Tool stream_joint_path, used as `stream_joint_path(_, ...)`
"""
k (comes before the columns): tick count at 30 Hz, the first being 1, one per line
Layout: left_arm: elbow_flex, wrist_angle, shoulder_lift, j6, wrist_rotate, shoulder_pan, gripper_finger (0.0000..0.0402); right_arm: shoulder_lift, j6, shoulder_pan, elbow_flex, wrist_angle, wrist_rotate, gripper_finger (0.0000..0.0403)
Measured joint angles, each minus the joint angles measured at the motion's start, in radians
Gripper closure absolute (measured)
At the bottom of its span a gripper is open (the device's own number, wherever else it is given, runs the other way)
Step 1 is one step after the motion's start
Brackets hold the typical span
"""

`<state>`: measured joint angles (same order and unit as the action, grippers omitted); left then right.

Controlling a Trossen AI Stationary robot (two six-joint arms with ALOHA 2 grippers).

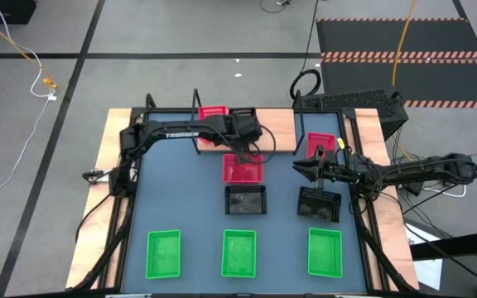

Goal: Stack baskets on shelf by color
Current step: Put the left green basket on the shelf

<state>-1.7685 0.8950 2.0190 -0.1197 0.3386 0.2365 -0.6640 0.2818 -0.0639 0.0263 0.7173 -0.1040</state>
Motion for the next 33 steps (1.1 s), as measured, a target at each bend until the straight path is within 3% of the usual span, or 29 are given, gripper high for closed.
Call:
stream_joint_path(5,-0.051,0.097,-0.158,0.074,0.179,-0.069,0.0232,0.001,-0.030,-0.001,0.000,-0.001,-0.004,0.0332)
stream_joint_path(9,-0.024,0.099,-0.280,0.127,0.186,-0.143,0.0231,0.001,-0.016,0.001,0.000,0.019,0.001,0.0332)
stream_joint_path(14,0.103,0.105,-0.405,0.216,0.185,-0.271,0.0231,-0.004,0.021,0.001,0.000,0.004,0.033,0.0332)
stream_joint_path(17,0.205,0.118,-0.458,0.231,0.144,-0.361,0.0231,-0.005,0.031,0.013,0.000,0.007,0.057,0.0332)
stream_joint_path(23,0.356,0.153,-0.517,0.291,-0.046,-0.503,0.0231,-0.005,0.014,0.034,0.000,0.039,0.054,0.0332)
stream_joint_path(29,0.437,0.137,-0.516,0.364,-0.084,-0.584,0.0231,-0.005,-0.042,0.067,0.000,0.114,0.116,0.0332)
stream_joint_path(33,0.509,0.092,-0.511,0.378,-0.167,-0.604,0.0231,-0.005,-0.071,0.084,0.000,0.167,0.107,0.0332)
